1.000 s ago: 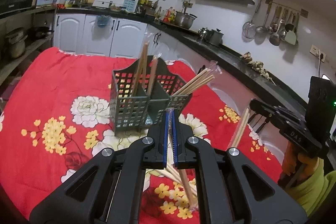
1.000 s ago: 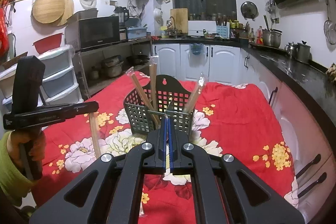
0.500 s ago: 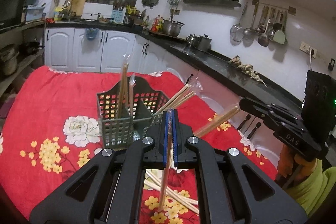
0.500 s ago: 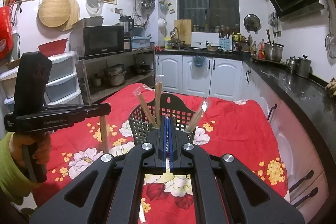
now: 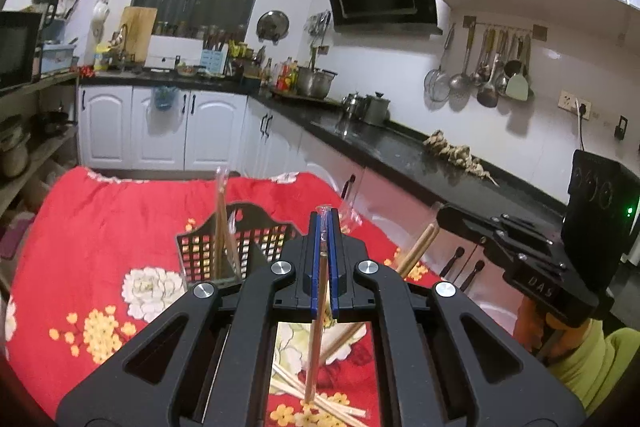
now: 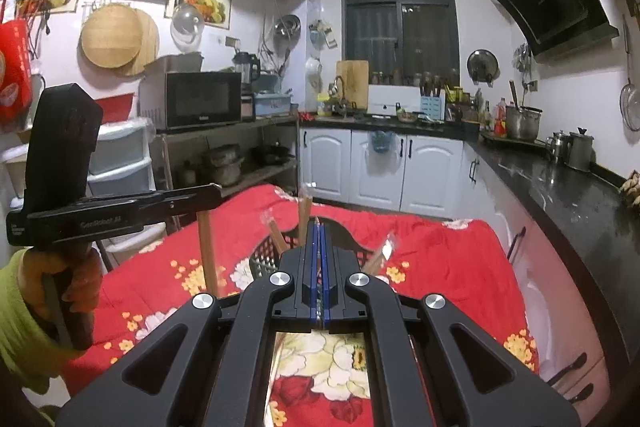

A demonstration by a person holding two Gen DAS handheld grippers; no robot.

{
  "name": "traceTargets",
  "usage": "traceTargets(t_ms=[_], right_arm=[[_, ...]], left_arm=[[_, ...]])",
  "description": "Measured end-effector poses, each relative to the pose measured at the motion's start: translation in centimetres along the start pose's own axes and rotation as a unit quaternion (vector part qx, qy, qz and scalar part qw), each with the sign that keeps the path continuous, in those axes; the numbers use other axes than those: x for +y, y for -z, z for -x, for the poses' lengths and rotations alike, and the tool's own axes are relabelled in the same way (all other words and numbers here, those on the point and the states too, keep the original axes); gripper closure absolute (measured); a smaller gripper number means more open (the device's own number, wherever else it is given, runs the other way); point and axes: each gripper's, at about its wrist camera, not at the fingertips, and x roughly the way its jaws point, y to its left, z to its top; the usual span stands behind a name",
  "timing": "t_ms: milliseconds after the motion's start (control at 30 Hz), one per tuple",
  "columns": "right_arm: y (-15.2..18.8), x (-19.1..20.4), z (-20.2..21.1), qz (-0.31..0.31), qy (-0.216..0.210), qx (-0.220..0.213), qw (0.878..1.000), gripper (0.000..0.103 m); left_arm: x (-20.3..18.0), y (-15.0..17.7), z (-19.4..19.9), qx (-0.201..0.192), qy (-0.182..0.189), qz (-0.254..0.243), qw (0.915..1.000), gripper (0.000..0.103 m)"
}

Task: Organize utensils
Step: 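Lift the chopstick with the left tool toward the caddy while the right tool carries its own, then lower the chopstick into the caddy with the left tool while the right tool lowers its own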

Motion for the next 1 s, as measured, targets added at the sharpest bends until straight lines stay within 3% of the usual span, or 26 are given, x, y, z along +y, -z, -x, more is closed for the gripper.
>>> traceTargets(t_ms=[433,1000], right_arm=[[-2.4,-1.4,0.5,-0.012,0.023,-0.03,0.999,0.101],[-6.4,-2.9,-1.0,-0.006,0.035,-0.063,0.997,0.101]], left_arm=[[-0.8,-4.3,-0.6,-0.048,0.002,-0.02,0.9986,0.102],[-1.5,-9.2,-4.1,-0.066,-0.003,-0.044,0.9969,0.102]])
